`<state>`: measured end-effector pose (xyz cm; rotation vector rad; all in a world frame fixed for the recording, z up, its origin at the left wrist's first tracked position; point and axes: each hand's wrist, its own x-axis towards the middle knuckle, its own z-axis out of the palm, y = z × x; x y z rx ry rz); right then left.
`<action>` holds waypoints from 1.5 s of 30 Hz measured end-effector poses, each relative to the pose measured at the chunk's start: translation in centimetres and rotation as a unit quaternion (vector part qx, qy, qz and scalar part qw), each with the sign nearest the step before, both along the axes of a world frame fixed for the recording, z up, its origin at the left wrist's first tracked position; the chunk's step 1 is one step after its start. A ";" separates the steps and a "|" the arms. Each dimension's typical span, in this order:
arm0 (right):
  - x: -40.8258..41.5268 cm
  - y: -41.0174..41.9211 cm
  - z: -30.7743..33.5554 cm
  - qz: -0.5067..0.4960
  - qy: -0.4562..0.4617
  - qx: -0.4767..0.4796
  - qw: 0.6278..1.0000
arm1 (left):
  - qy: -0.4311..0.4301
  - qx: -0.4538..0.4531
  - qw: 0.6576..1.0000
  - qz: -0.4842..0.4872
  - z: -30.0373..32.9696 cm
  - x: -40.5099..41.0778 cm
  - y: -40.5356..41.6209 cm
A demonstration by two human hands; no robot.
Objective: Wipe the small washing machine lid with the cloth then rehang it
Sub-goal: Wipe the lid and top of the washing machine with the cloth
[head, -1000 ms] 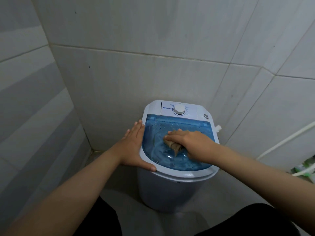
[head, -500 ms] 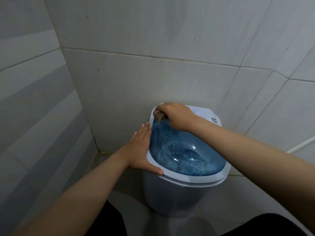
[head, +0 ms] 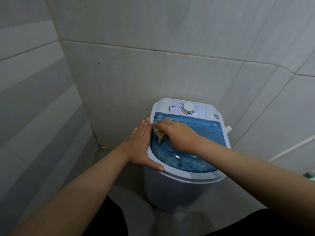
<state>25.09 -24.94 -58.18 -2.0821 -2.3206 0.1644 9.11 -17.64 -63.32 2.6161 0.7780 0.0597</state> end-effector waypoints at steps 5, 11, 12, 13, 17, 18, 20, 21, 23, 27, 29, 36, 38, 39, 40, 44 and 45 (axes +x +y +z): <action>-0.7 -2.7 0.5 0.026 -0.019 -0.015 0.999 | 0.015 0.004 1.000 0.000 0.1 0.0 -0.1; -0.6 -4.1 0.1 0.101 -0.019 -0.030 0.994 | 0.022 0.004 1.000 0.005 0.1 0.0 -0.2; -0.5 -4.1 0.0 0.115 -0.016 -0.034 0.993 | 0.023 0.004 1.000 0.007 0.2 0.0 -0.2; -0.5 -4.2 -0.2 0.123 -0.014 -0.038 0.992 | 0.024 0.004 1.000 0.008 0.2 0.0 -0.2; -0.6 -4.3 0.4 0.126 -0.018 -0.046 0.991 | 0.021 0.003 1.000 0.008 0.3 0.0 -0.3; -0.6 -4.2 0.5 0.125 -0.024 -0.045 0.991 | 0.020 0.003 1.000 0.007 0.3 0.0 -0.3; -0.8 -3.9 0.8 0.123 -0.046 -0.036 0.991 | 0.021 0.005 1.000 0.007 0.3 0.1 -0.3; -0.9 -3.6 0.8 0.118 -0.057 -0.032 0.991 | 0.022 0.006 1.000 0.006 0.3 0.1 -0.3; -0.9 -3.0 0.7 0.109 -0.074 -0.027 0.991 | 0.023 0.008 1.000 0.005 0.3 0.0 -0.3; -1.1 -2.6 0.8 0.112 -0.068 -0.024 0.991 | 0.023 0.006 1.000 0.004 0.5 -0.1 -0.4; -1.1 -3.0 0.7 0.120 -0.054 -0.028 0.991 | 0.026 0.007 1.000 0.003 0.4 -0.1 -0.3; 0.6 -5.0 -0.3 0.153 0.010 -0.047 0.987 | 0.019 0.004 1.000 0.007 0.3 0.0 -0.2; 1.1 -5.6 -0.1 0.148 0.022 -0.065 0.987 | 0.016 0.003 1.000 0.007 0.3 0.0 -0.2; 1.4 -5.8 -0.1 0.146 0.023 -0.072 0.986 | 0.015 0.002 1.000 0.007 0.2 -0.1 -0.2; 1.6 -6.0 0.1 0.146 0.022 -0.080 0.986 | 0.015 0.001 1.000 0.007 0.2 -0.1 -0.2; 2.5 -6.6 0.7 0.155 0.011 -0.101 0.983 | 0.021 0.004 1.000 0.007 0.3 0.0 -0.2; 2.7 -6.8 0.9 0.155 0.006 -0.105 0.982 | 0.022 0.007 1.000 0.007 0.3 0.0 -0.2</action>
